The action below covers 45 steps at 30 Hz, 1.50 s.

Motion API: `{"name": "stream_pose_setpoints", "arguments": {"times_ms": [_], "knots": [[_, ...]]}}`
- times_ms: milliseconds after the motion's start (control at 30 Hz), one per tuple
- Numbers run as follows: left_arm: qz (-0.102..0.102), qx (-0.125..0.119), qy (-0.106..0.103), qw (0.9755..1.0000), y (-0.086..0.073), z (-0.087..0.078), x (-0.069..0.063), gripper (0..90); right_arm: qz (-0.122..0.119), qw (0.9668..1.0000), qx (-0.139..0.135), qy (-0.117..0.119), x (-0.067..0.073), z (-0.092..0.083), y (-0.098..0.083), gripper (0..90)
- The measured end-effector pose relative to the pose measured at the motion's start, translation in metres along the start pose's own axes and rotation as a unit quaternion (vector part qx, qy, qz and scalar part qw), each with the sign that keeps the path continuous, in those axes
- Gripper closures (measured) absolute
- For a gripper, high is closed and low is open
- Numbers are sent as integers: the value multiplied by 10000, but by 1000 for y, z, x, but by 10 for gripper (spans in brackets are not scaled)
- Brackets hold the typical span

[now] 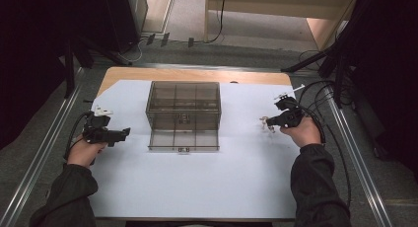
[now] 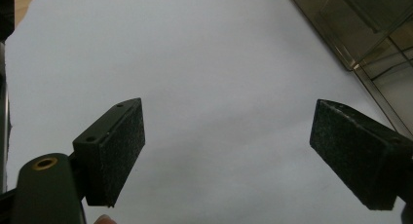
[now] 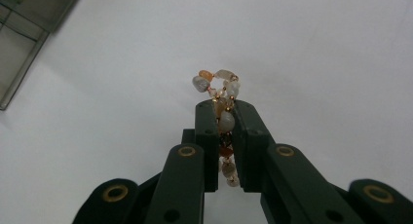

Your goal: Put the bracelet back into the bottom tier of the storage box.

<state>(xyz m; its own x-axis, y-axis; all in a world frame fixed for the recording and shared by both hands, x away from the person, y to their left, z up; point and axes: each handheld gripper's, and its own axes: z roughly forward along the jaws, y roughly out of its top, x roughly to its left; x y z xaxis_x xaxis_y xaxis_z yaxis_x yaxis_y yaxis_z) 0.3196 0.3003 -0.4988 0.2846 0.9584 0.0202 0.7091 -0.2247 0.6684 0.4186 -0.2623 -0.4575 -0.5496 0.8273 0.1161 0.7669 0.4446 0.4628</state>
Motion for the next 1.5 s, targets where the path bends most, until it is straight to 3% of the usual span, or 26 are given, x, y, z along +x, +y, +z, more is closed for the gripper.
{"name": "stream_pose_setpoints", "arguments": {"times_ms": [167, 367, 600, 1167, 1500], "knots": [[-6, -22, -22, 10000, 2, 1, -1, 141, -8, 9993, -268, 274, 4, -6, -1, 835], [-19, -56, -70, 10000, 4, 1, -1, 140, -121, 9987, -421, 274, 11, -9, -1, 835], [16, -66, -103, 9999, 5, 2, -2, 141, -231, 9984, -416, 309, 18, -5, -1, 834], [25, -42, -93, 9999, 5, 3, -2, 141, -459, 9922, -746, 886, 34, -7, 3, 834], [-19, -104, -89, 9999, 6, 2, -2, 141, -632, 9902, -783, 971, 44, -10, 6, 834]]}}
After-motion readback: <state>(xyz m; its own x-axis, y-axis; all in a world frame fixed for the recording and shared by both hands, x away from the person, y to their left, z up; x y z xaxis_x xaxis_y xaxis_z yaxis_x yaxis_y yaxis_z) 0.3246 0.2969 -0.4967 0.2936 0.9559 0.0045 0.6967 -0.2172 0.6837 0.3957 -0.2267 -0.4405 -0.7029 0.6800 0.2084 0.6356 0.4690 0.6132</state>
